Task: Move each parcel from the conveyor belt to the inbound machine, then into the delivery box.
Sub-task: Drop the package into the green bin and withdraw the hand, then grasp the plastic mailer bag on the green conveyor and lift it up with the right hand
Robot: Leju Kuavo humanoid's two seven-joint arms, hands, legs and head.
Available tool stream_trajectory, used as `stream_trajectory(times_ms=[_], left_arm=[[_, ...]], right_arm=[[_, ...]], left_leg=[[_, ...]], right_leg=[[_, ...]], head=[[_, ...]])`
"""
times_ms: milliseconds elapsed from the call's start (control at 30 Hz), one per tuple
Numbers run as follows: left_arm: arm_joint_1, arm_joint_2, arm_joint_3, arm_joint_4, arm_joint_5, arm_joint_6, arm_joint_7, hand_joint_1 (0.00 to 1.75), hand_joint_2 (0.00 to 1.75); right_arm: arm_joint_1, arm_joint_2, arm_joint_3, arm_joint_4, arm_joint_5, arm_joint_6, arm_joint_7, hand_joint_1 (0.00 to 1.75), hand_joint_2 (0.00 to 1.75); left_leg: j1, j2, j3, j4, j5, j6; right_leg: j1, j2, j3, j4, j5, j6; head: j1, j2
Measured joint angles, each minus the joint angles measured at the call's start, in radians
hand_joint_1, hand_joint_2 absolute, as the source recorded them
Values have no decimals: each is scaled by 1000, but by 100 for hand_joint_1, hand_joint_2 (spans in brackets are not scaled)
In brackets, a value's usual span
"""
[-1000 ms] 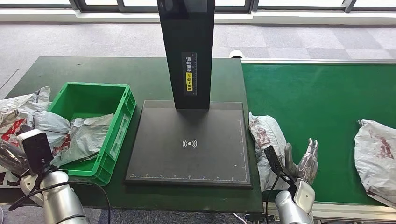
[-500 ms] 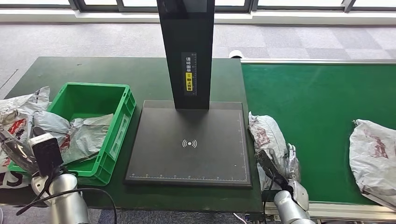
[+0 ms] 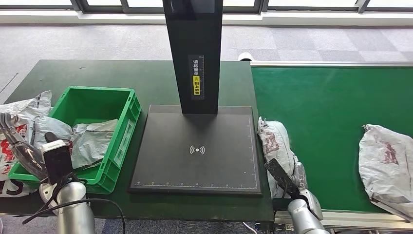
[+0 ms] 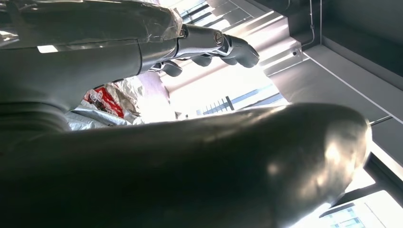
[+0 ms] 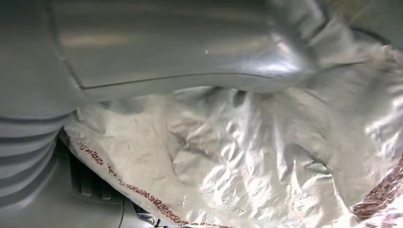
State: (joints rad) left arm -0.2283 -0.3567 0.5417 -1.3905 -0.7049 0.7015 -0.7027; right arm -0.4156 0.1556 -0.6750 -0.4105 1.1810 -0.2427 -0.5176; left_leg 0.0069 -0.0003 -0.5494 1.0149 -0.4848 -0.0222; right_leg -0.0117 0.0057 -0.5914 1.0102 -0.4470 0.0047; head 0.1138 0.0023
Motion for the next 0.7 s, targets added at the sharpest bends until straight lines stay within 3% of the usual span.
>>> stream_trajectory(times_ms=[267,700], left_arm=[[8,0,-13,-9,-9,0,0,0,0],[18,0,-23,-28,-20,0,0,0,0]], right_arm=[[-1,-7,30,0,-18,-16,44,175,175],[-1,-8,63,0,-49,-74,38,175,175]], left_leg=[[0,0,1,0,0,0],[0,-4,0,0,0,0]], right_leg=[[0,0,1,0,0,0],[0,-2,1,0,-1,0]], head=[[0,0],[0,0]])
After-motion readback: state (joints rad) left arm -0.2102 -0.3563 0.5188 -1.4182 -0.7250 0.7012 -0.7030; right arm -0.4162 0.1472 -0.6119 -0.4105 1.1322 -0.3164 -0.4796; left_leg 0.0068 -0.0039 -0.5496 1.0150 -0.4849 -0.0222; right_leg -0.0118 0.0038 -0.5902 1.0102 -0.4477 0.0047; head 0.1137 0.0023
